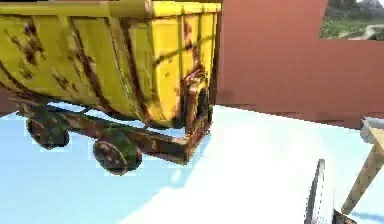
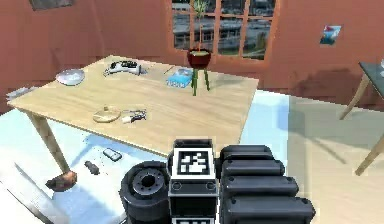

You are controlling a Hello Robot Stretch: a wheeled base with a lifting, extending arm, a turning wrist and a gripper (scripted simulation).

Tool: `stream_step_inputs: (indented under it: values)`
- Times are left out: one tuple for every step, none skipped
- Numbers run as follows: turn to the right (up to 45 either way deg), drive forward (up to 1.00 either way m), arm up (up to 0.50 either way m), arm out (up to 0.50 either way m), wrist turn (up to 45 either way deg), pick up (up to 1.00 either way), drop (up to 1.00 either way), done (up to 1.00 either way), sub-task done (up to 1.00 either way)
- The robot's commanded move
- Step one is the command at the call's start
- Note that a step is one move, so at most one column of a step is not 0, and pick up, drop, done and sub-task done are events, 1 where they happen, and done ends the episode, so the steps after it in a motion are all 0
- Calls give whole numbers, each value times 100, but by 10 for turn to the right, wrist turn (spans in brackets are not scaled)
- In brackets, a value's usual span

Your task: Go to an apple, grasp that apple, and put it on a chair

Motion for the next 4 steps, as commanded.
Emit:
stream_step_inputs:
  values:
    - [450,0,0,0,0,0,0,0,0]
    - [390,0,0,0,0,0,0,0,0]
    - [-450,0,0,0,0,0,0,0,0]
    - [-270,0,0,0,0,0,0,0,0]
